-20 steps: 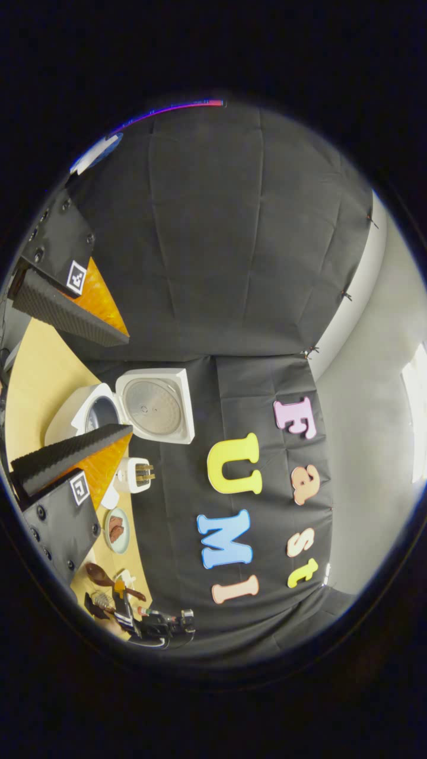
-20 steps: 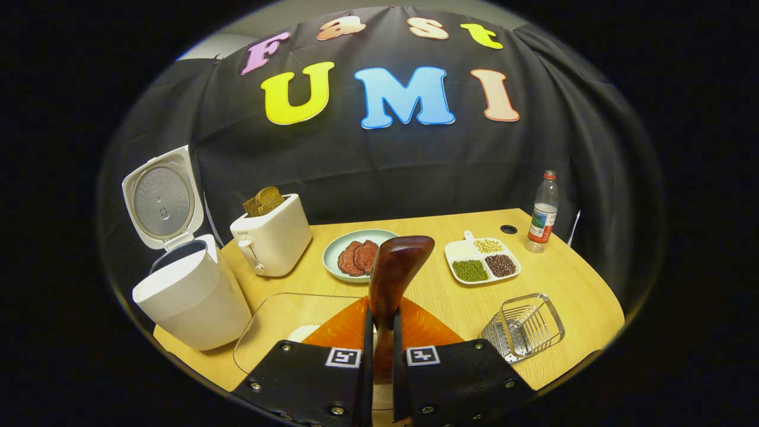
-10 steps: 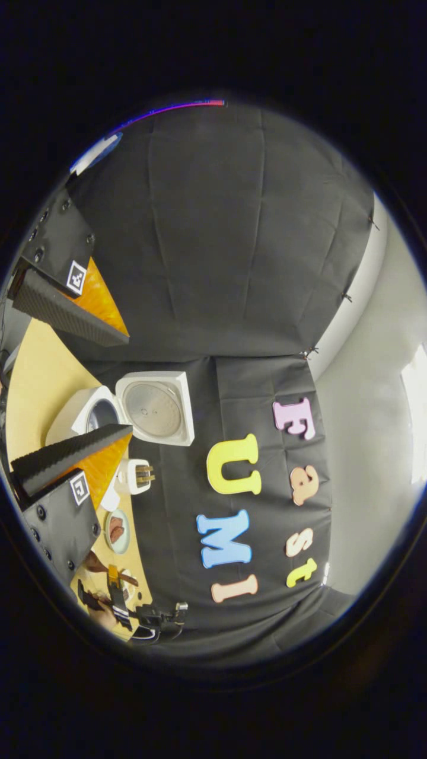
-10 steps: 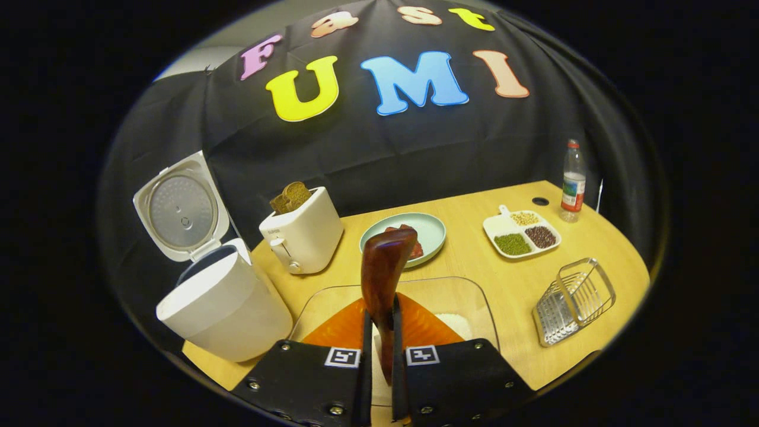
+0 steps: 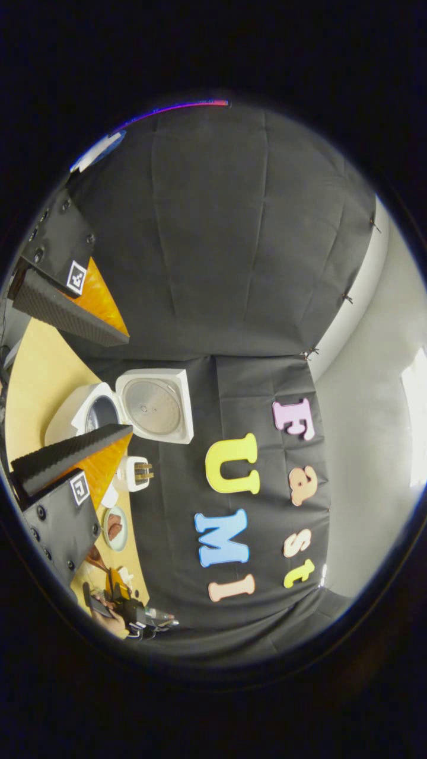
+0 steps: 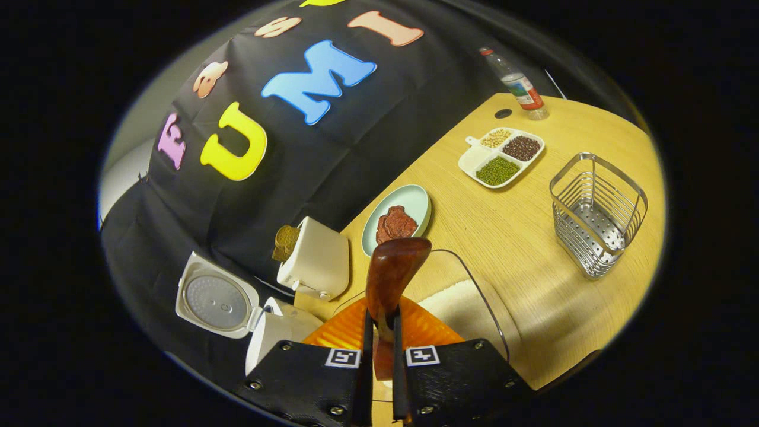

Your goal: Close the left gripper, press the button to open the rice cooker; take a wooden spoon from the chopstick holder with the right hand, scoop a spoonful of rice and pour it into the rice cooker, then put the wooden spoon back into the chopstick holder.

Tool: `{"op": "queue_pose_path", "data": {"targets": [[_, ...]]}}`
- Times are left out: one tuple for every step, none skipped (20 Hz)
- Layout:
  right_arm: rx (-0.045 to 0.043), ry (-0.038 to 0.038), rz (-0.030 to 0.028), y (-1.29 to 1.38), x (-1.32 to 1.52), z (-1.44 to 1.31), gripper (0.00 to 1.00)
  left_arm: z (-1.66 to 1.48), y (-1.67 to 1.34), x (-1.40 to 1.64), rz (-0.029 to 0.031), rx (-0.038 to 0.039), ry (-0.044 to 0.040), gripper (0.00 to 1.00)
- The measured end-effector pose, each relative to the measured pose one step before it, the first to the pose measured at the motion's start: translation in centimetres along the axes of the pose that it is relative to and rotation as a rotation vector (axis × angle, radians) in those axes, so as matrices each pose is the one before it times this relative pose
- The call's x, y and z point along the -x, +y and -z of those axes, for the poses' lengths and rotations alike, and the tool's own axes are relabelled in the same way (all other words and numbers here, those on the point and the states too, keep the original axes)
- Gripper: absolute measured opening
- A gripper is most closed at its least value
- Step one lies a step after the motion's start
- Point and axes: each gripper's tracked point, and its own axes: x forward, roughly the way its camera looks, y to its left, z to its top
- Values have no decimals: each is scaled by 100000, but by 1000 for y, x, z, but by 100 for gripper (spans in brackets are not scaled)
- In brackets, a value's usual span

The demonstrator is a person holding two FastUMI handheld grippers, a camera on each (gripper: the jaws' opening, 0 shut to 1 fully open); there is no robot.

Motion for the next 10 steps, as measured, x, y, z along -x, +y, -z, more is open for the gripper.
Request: {"op": "queue_pose_path", "data": {"targets": [[-1241, -142, -569, 160, 287, -363, 14, 42, -103, 112, 267, 239, -227, 93], [-1373, -45, -1259, 381, 267, -458, 14, 0, -146, -21, 125, 200, -41, 89], [-1472, 8, -2432, 774, 358, -341, 14, 102, -139, -50, 73, 382, 142, 93], [-1304, -39, -2971, 978, 331, -389, 13, 3, -196, -90, 146, 445, 200, 93], [-848, 200, -3071, 1066, 238, -295, 13, 6, -70, 97, 24, 304, 11, 93], [-278, 47, -2342, 1045, 42, -371, 13, 44, 31, -12, -68, 64, -140, 93], [403, -343, -1764, 955, 38, -267, 13, -63, -15, -97, -97, 27, -237, 93], [1357, -168, -1697, 1004, -41, -348, 13, -109, 10, 6, -92, 182, -320, 93], [1604, 48, -1743, 1215, -42, -128, 14, 33, 28, 12, -37, 234, -130, 93], [2072, 50, -2029, 1044, -148, -69, 13, -22, 159, 106, -333, 156, -58, 93]]}}
